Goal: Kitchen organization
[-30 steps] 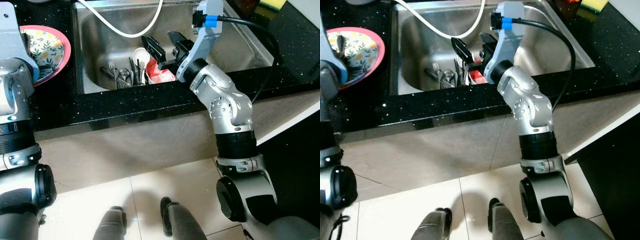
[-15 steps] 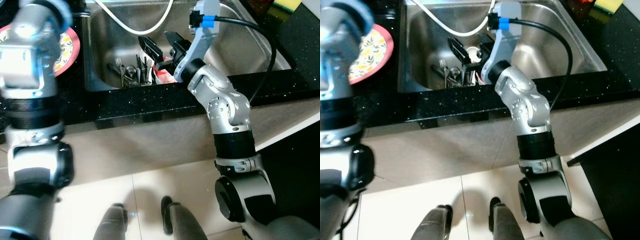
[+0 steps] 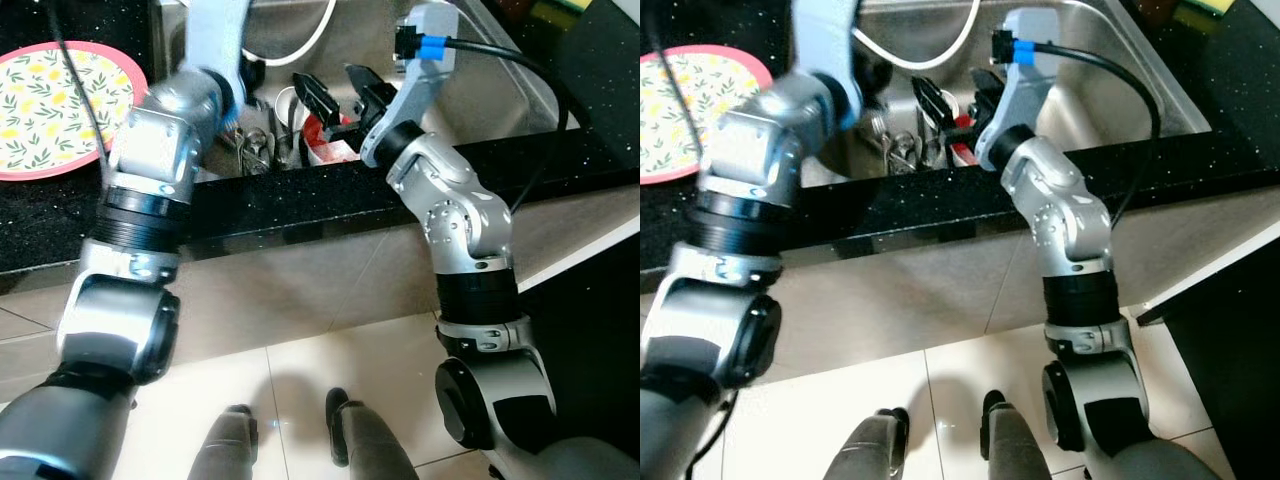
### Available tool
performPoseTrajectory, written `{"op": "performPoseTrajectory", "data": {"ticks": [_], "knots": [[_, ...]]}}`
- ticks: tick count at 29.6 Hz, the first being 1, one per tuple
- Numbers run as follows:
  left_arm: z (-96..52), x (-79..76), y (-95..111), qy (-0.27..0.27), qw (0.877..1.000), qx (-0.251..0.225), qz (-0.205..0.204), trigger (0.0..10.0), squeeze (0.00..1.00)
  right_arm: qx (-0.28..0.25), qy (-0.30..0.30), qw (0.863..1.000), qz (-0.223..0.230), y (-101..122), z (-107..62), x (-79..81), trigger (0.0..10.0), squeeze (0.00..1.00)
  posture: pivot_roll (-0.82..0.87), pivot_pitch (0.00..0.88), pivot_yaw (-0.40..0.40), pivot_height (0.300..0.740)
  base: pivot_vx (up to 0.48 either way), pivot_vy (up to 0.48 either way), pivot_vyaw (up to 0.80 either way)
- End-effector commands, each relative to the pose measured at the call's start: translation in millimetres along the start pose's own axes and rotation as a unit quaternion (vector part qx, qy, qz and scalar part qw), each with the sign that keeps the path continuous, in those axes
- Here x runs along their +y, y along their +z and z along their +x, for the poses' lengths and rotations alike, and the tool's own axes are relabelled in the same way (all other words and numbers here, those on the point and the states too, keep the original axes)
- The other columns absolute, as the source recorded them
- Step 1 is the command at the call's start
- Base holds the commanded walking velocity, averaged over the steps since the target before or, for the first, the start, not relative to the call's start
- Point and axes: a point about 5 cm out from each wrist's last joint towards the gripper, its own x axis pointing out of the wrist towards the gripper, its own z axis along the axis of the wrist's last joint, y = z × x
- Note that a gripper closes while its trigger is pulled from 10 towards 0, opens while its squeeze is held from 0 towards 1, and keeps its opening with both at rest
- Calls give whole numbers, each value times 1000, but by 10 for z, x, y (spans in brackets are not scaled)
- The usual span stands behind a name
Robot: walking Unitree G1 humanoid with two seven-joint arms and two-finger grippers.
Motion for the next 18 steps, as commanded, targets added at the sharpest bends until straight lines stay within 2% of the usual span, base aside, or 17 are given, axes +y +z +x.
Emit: {"op": "performPoseTrajectory", "data": {"ticks": [1, 2, 3, 4, 5, 6, 7, 8, 9, 10, 11, 12, 14, 16, 17, 18], "knots": [[-62, 285, 111, 71, 997, -21, 24, 10000, 0, -1, 8, 1000, 0, 6, -2, 41, 10000, 0, 140, 253, -4, 740, 0, 0, 0], [-104, 452, 123, 119, 992, -18, 47, 10000, 0, -2, 10, 1000, 1, 6, 7, 49, 10000, 0, 143, 254, -6, 740, 0, 0, 0], [-230, 804, 125, 216, 972, 0, 92, 10000, 0, -2, 14, 1000, 3, 6, 26, 68, 10000, 0, 149, 255, -9, 740, 0, 0, 0], [-266, 884, 121, 237, 966, 6, 102, 10000, 0, -2, 15, 1000, 4, 5, 30, 72, 10000, 0, 149, 255, -9, 740, 0, 0, 0], [-368, 1067, 95, 283, 951, 19, 121, 10000, 0, -2, 17, 1000, 5, 3, 33, 77, 10000, 0, 164, 258, -18, 740, 0, 0, 0], [-368, 1067, 95, 283, 951, 19, 121, 10000, 0, -2, 17, 1000, 5, 3, 33, 77, 10000, 0, 164, 258, -18, 740, 0, 0, 0], [-441, 1181, 81, 312, 941, 27, 133, 10000, 0, -2, 18, 1000, 5, 2, 33, 80, 10000, 0, 164, 258, -18, 740, 0, 0, 0], [-606, 1413, 21, 366, 921, 51, 127, 10000, 0, -1, 19, 1000, 6, -6, 38, 85, 10000, 0, 172, 261, -25, 740, 0, 0, 0], [-831, 1668, -65, 431, 890, 82, 125, 10000, 0, 1, 22, 1000, 8, -16, 45, 92, 10000, 0, 177, 263, -29, 740, 0, 0, 0], [-831, 1668, -65, 431, 890, 82, 125, 10000, 0, 1, 22, 1000, 8, -16, 45, 92, 10000, 0, 177, 263, -29, 740, 0, 0, 0], [-1018, 1845, -140, 477, 863, 108, 126, 10000, 0, 3, 24, 1000, 10, -25, 52, 99, 10000, 0, 177, 263, -29, 740, 0, 0, 0], [-1018, 1845, -140, 477, 863, 108, 126, 10000, 0, 3, 24, 1000, 10, -25, 52, 99, 10000, 0, 177, 263, -29, 740, 0, 0, 0], [-1290, 2057, -262, 536, 822, 148, 127, 10000, 0, 5, 27, 1000, 12, -35, 65, 111, 10000, 0, 184, 269, -41, 740, 0, 0, 0], [-1463, 2174, -379, 565, 796, 181, 116, 10000, 0, 6, 31, 999, 13, -39, 76, 122, 10000, 0, 184, 269, -41, 740, 0, 0, 0], [-1463, 2174, -379, 565, 796, 181, 116, 10000, 0, 6, 31, 999, 13, -39, 76, 122, 10000, 0, 184, 269, -41, 740, 0, 0, 0], [-1515, 2208, -422, 573, 789, 192, 111, 10000, 0, 6, 32, 999, 13, -40, 80, 127, 10000, 0, 184, 269, -41, 740, 0, 0, 0]]}}
